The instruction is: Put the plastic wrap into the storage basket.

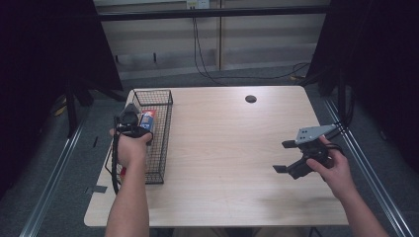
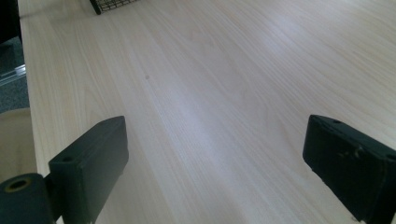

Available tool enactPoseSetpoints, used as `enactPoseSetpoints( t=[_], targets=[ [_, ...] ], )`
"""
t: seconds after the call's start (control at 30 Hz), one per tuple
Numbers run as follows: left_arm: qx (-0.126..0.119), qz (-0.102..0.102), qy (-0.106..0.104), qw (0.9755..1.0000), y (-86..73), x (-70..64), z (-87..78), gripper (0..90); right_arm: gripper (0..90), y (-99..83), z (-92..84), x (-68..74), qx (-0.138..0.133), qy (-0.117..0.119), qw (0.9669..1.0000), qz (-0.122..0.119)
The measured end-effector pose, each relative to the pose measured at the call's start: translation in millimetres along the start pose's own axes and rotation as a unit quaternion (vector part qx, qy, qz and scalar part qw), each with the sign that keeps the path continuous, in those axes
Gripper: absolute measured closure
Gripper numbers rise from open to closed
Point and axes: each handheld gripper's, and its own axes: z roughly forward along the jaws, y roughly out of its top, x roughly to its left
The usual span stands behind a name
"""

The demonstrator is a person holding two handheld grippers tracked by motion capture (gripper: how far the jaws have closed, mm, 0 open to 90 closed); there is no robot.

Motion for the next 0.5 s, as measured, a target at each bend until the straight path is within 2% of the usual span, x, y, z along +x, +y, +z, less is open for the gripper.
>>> enactPoseSetpoints(
  t=[0.23, 0.27, 0.43, 0.5],
  targets=[
    [-0.022, 0.009, -0.01, 0.9997, 3.9, -0.5, -19.5, 36.2, 6.7, 1.4, -1.9, 0.5, -0.004, 0.0, 1.0, -0.002],
    [-0.025, 0.006, -0.014, 0.9996, 3.7, -1.9, -21.7, 35.7, 6.7, 1.5, -2.1, 0.7, -0.004, -0.001, 1.0, -0.002],
    [-0.038, 0.023, -0.028, 0.9986, 1.9, -6.9, -31.0, 34.5, 6.7, 1.8, -1.6, 1.5, -0.004, 0.001, 1.0, -0.003],
    [-0.043, 0.022, -0.034, 0.9983, 1.3, -7.9, -34.1, 34.3, 6.7, 1.9, -1.0, 2.0, -0.002, 0.001, 1.0, -0.004]
  ],
)
